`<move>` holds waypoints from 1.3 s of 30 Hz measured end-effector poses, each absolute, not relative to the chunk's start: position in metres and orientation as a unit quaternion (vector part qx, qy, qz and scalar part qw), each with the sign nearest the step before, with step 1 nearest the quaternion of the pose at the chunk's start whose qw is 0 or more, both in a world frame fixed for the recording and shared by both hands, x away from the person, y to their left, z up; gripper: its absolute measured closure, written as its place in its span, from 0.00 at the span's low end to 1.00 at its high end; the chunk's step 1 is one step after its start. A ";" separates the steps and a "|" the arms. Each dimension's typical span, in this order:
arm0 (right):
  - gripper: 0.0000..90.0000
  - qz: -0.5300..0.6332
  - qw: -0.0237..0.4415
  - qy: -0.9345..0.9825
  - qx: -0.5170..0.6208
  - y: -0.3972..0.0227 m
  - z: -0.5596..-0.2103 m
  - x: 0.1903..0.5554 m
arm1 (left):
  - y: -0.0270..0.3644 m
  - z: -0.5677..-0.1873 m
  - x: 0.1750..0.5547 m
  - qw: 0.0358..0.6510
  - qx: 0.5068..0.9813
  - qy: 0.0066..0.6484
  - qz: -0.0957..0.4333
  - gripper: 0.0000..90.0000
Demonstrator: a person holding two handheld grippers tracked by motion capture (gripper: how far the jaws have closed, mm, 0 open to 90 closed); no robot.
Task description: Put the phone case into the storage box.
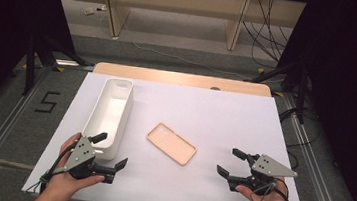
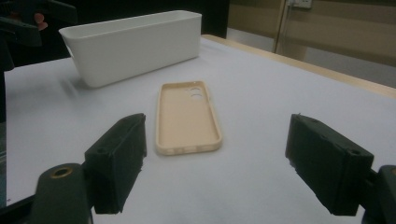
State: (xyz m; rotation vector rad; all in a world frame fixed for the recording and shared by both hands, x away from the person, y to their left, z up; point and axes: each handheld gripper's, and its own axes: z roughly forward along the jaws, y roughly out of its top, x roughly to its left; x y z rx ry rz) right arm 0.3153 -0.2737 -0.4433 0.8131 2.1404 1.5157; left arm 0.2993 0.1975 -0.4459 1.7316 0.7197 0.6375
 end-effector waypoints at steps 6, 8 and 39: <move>0.24 0.552 0.194 0.759 0.286 -0.273 -0.446 0.320 | 0.197 -0.446 0.299 0.548 0.731 0.305 0.268 0.00; 0.25 0.551 0.196 0.759 0.284 -0.273 -0.446 0.320 | 0.197 -0.446 0.299 0.548 0.731 0.306 0.268 0.00; 1.00 0.447 0.167 0.836 0.270 -0.209 -0.452 0.394 | 0.198 -0.446 0.294 0.549 0.732 0.304 0.268 0.06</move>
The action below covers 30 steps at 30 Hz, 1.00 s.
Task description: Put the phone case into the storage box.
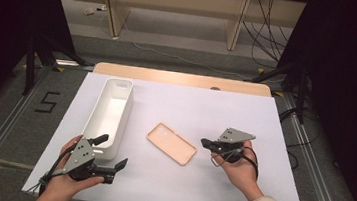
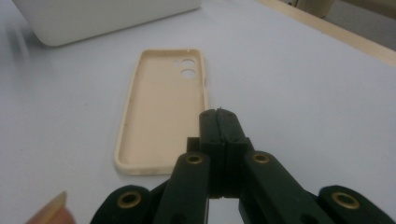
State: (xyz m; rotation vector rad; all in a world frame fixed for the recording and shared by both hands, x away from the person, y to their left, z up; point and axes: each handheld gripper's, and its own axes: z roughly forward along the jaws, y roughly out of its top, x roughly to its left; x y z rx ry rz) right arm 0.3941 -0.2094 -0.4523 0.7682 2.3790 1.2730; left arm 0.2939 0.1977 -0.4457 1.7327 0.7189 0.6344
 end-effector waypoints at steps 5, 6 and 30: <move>1.00 0.431 0.158 0.845 0.275 -0.200 -0.459 0.405 | 0.198 -0.446 0.294 0.549 0.731 0.304 0.267 0.06; 1.00 0.431 0.158 0.845 0.275 -0.200 -0.459 0.405 | 0.198 -0.446 0.294 0.549 0.731 0.304 0.267 0.07; 1.00 0.370 0.137 0.868 0.302 -0.187 -0.486 0.425 | 0.199 -0.446 0.293 0.549 0.732 0.303 0.266 0.07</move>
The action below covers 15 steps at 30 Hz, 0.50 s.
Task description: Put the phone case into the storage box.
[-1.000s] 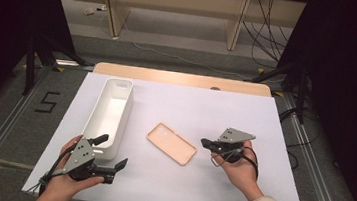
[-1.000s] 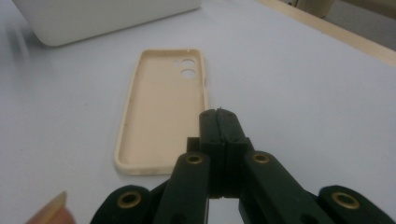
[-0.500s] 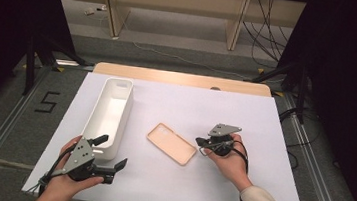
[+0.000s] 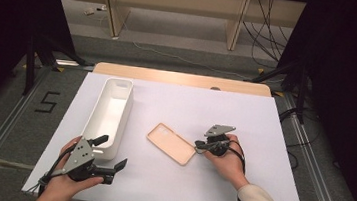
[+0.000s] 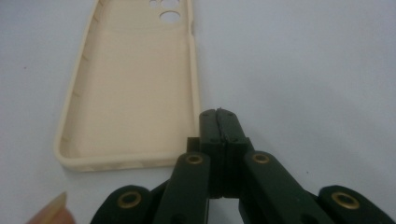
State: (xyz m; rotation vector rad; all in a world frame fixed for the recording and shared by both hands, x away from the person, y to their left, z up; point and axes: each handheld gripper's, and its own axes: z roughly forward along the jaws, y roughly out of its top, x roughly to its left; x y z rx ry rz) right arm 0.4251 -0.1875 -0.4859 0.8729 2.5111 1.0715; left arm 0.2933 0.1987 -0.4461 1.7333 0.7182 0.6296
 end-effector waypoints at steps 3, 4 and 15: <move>1.00 0.367 0.130 0.869 0.306 -0.186 -0.486 0.424 | 0.199 -0.446 0.293 0.548 0.733 0.302 0.267 0.07; 1.00 0.361 0.125 0.873 0.304 -0.187 -0.485 0.424 | 0.199 -0.446 0.293 0.548 0.733 0.302 0.267 0.07; 1.00 0.359 0.129 0.873 0.303 -0.186 -0.487 0.423 | 0.199 -0.446 0.293 0.550 0.732 0.303 0.265 0.07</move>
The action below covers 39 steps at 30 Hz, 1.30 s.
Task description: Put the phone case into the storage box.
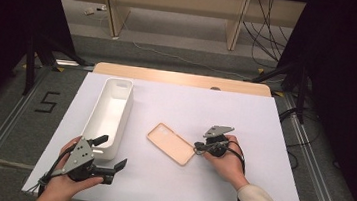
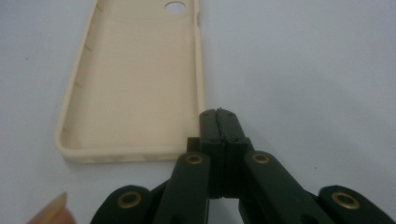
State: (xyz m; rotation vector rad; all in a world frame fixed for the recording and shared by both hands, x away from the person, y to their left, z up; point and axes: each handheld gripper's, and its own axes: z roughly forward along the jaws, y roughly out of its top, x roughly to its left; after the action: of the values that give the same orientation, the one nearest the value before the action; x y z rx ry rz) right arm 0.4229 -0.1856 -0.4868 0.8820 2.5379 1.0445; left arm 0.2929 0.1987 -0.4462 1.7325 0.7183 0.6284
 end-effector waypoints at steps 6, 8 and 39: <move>1.00 0.349 0.119 0.881 0.295 -0.185 -0.485 0.421 | 0.199 -0.446 0.293 0.549 0.731 0.304 0.266 0.07; 1.00 0.355 0.123 0.879 0.295 -0.183 -0.487 0.420 | 0.199 -0.446 0.293 0.549 0.732 0.303 0.265 0.07; 1.00 0.356 0.103 0.894 0.252 -0.159 -0.486 0.401 | 0.199 -0.446 0.293 0.549 0.733 0.301 0.265 0.07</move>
State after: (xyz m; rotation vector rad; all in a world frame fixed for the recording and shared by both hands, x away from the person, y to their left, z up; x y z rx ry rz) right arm 0.4012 -0.1592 -0.4859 0.7432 2.6385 1.0512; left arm 0.2927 0.1987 -0.4463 1.7368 0.7139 0.6283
